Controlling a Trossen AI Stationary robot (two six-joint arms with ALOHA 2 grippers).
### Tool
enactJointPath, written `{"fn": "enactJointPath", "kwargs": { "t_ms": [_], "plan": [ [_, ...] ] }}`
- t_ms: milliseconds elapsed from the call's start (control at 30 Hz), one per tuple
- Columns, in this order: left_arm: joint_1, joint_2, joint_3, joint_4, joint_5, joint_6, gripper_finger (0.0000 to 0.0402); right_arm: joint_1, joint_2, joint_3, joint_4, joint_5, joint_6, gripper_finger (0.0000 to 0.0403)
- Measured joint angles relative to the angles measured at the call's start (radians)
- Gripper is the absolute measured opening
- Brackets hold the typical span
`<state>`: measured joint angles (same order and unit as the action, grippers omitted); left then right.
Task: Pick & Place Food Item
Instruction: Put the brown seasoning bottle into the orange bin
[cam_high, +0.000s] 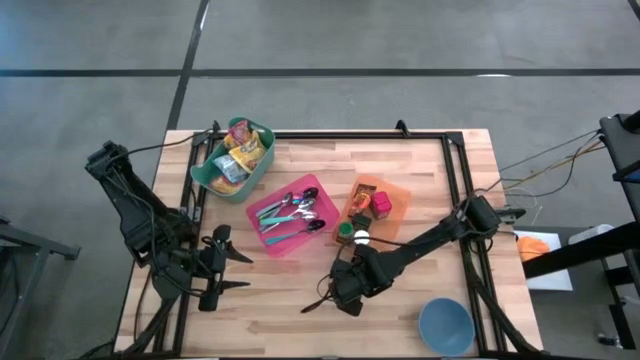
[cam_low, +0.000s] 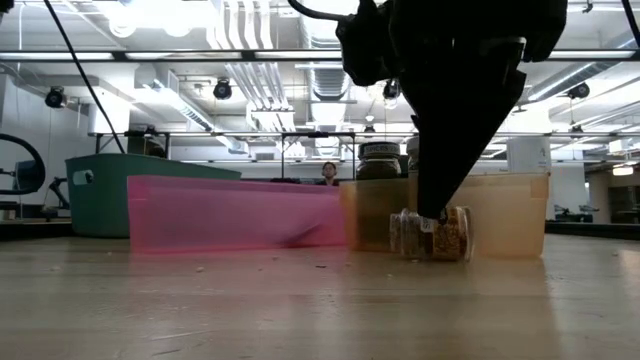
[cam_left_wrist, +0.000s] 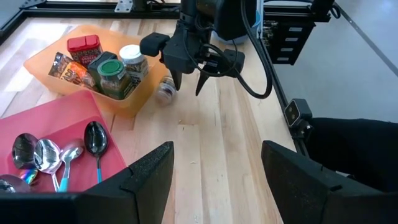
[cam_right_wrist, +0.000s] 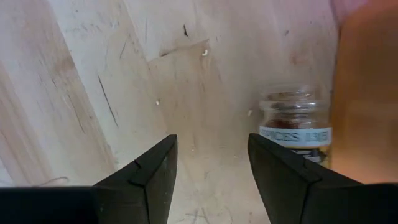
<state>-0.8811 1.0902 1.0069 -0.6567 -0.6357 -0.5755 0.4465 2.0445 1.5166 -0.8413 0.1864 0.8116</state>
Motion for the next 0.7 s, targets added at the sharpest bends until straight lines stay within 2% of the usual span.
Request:
{"fn": "enactJointPath", "kwargs": {
  "t_ms": [700],
  "plan": [
    [0.0, 0.0, 0.0, 0.0, 0.0, -0.001, 0.0244, 0.0, 0.001, -0.043, -0.01, 0.073, -0.004, 0.0194]
  ]
}}
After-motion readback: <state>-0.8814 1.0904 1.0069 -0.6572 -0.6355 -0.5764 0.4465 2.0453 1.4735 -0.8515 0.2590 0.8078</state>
